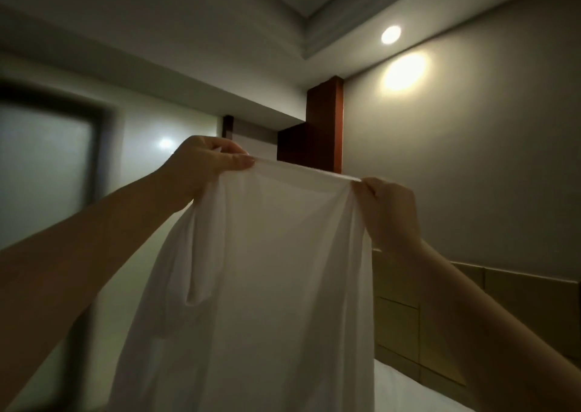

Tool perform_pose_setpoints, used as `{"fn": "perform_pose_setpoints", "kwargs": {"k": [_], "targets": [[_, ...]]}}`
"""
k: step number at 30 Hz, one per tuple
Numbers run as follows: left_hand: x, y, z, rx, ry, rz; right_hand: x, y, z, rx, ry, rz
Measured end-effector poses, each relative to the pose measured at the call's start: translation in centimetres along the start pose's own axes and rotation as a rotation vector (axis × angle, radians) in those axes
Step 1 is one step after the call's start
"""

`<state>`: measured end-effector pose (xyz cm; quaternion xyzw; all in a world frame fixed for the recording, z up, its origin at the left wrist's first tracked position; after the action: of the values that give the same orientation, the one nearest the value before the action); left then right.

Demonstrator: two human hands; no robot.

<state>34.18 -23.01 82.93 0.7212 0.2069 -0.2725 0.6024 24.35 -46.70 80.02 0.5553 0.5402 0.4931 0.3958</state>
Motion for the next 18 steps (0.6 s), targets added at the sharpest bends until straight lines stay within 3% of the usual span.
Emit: {"fn": "perform_pose_setpoints", "kwargs": {"k": [4,7,10,12,15,18], "targets": [[-7.5,3.1,-1.4,-0.078,-0.19,0.127,1.7,6.6,-6.2,-0.18,0.043,0.005],[-12.0,4.9,-1.5,-0.054,-0.251,0.188,1.9,10.7,-9.0,-0.154,0.186,0.097],[-9.0,5.3,-0.8,-0.011,-0.069,0.066,0.7,9.4,-6.9,0.119,0.463,0.227],[-4.6,3.9,0.3,0.104,0.122,-0.072,-0.3,6.2,-4.3,0.361,0.572,0.267],[1.8,0.3,1.3,0.253,0.255,-0.225,-1.8,-1.1,-0.4,0.732,0.621,0.318],[7.6,-3.8,2.7,0.394,0.253,-0.328,-3.7,-10.1,3.1,0.995,0.628,0.413]]}}
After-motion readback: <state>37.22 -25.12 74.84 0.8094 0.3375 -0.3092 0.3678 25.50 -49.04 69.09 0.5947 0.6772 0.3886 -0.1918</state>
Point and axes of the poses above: each hand's wrist, its own y-axis towards the middle knuckle, its own z-axis out of the palm, x = y × z, the point moved 9 cm from there along y, towards the middle knuckle, and after that the axes turned 8 degrees about -y, right-handed, at the moved point
